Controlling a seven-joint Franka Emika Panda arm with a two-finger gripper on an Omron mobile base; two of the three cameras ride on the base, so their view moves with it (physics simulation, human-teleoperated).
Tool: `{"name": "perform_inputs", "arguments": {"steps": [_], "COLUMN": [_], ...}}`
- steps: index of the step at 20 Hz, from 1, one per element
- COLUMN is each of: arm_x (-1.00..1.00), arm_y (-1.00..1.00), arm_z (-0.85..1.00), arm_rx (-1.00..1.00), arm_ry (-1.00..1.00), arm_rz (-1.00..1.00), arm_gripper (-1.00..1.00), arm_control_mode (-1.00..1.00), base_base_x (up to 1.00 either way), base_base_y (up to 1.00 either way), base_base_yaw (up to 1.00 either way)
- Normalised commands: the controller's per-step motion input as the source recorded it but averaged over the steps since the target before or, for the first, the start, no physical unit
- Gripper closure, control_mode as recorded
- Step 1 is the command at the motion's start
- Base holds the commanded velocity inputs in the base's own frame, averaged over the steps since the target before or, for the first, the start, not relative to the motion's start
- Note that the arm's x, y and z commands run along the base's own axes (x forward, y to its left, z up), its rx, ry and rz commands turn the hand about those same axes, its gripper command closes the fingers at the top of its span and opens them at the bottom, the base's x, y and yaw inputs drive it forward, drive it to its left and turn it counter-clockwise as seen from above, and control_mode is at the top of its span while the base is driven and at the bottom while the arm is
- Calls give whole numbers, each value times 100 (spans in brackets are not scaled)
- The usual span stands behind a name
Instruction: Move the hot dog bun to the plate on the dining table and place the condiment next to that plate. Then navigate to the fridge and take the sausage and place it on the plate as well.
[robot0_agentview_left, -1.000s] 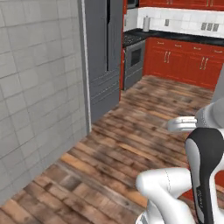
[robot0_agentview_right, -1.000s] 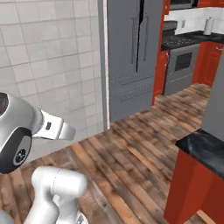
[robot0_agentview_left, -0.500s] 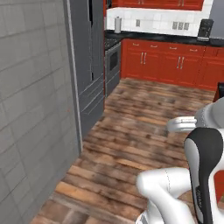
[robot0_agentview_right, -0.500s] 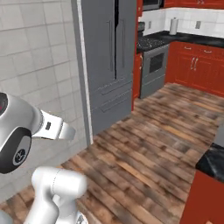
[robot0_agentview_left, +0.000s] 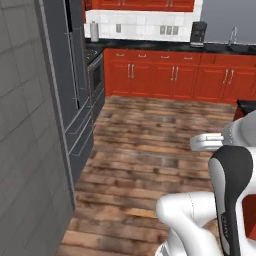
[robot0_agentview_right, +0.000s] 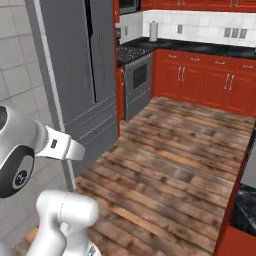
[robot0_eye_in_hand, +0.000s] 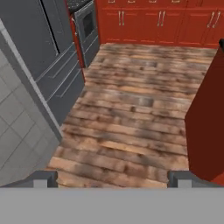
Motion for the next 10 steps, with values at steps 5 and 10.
{"name": "perform_inputs", "arguments": {"steps": [5, 10], "arm_x": [0, 0], "arm_y": [0, 0], "arm_z": [0, 0], "arm_rx": [0, 0], "arm_ry": [0, 0], "arm_rz": [0, 0], "arm_gripper": [-100, -100], "arm_control_mode": [100, 100], "base_base_x": [100, 100], "base_base_y": [1, 0], "base_base_yaw": [-33, -23]}}
